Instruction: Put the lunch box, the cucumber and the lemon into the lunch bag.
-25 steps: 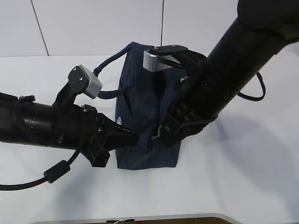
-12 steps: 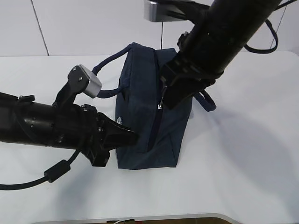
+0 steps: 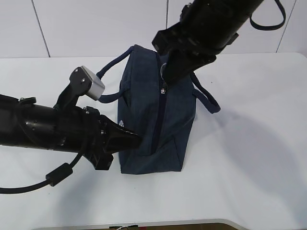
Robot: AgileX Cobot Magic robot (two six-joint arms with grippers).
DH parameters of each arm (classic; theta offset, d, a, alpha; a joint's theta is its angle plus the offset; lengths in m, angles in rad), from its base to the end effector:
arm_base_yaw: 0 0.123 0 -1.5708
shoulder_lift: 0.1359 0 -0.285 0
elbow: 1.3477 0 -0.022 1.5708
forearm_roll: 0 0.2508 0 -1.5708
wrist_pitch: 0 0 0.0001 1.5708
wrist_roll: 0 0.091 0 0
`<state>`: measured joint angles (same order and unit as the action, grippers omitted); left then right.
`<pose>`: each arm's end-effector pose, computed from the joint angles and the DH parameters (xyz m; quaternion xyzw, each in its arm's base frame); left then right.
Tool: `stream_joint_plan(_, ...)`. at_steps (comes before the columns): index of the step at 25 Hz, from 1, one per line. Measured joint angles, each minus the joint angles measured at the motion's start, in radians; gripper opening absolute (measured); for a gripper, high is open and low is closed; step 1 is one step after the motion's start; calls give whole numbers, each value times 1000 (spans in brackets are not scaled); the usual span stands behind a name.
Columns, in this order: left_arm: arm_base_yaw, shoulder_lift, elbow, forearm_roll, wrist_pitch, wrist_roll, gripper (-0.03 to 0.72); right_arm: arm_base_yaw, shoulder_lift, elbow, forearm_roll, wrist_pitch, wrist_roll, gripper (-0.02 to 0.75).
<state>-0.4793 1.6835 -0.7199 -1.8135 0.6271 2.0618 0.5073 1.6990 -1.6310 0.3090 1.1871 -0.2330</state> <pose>0.2463 -0.1865 0.1722 0.4045 0.7761 -0.3250 0.3583 0.3024 0.1975 0.3452 -0.3242 0.9126 0.1769 0.1752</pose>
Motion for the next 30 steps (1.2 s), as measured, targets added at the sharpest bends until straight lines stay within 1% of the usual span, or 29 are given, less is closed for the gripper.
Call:
stream_joint_plan(7, 0, 0, -2, 0, -20, 1, -22, 0, 104, -154, -18, 9, 45, 5)
stream_joint_plan(17, 0, 0, -2, 0, -42, 1, -23, -2, 265, -411, -175, 21, 88, 5)
stream_joint_plan(25, 0, 0, -2, -4, -62, 1, -23, -54, 399, -591, -186, 15, 90, 5)
stream_joint_plan(30, 0, 0, 7, -12, -69, 1, -23, -75, 468, -663, -186, -8, 90, 5)
